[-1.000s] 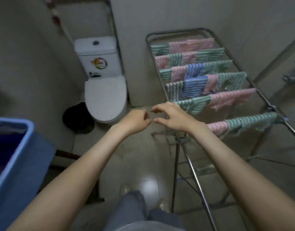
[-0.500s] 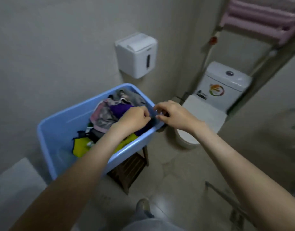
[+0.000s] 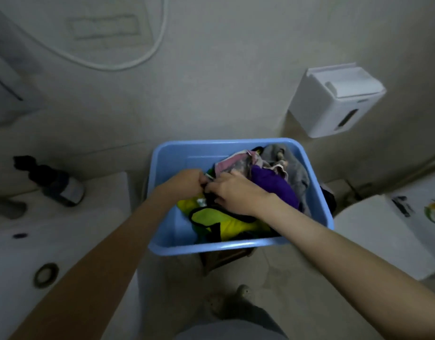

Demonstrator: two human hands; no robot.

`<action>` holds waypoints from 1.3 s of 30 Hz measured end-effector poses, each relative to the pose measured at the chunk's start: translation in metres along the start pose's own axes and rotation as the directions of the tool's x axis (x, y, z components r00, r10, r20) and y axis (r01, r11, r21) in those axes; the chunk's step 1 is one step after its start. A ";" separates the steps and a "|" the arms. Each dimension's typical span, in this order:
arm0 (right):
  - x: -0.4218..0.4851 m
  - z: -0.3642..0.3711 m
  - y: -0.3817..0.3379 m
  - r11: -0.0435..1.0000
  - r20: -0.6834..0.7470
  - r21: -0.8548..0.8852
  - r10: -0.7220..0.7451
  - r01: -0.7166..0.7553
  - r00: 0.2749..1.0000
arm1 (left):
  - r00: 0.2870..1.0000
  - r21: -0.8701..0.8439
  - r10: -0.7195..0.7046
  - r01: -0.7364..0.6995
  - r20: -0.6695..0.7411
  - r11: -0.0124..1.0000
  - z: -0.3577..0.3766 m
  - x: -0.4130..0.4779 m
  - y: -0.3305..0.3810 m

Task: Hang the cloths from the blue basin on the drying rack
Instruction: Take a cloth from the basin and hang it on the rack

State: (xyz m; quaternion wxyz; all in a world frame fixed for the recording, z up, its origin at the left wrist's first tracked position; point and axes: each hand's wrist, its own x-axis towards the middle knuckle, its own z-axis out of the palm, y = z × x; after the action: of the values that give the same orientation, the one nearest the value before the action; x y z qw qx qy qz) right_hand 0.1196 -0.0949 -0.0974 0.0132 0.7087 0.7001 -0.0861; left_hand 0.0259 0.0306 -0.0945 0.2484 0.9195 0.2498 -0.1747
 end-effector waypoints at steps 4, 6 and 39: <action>0.036 0.006 -0.010 0.991 0.104 -0.135 0.005 0.009 0.995 | 0.993 -0.034 -0.119 0.119 0.005 0.992 0.003 0.000 -0.015; 0.048 0.012 -0.013 0.987 0.199 -0.158 0.049 -0.017 0.979 | 0.987 -0.062 -0.159 0.158 -0.008 0.985 0.005 0.001 -0.019; 0.022 -0.009 0.022 0.819 -0.101 0.534 0.310 -0.211 0.945 | 0.932 -0.298 -0.247 0.323 0.265 0.898 0.029 0.012 -0.010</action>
State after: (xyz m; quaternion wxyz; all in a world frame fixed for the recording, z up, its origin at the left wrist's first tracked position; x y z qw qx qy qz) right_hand 0.1426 -0.0722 -0.0937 -0.2301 0.7803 0.5453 -0.2022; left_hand 0.0246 0.0265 -0.1266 0.3997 0.7914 0.3793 -0.2649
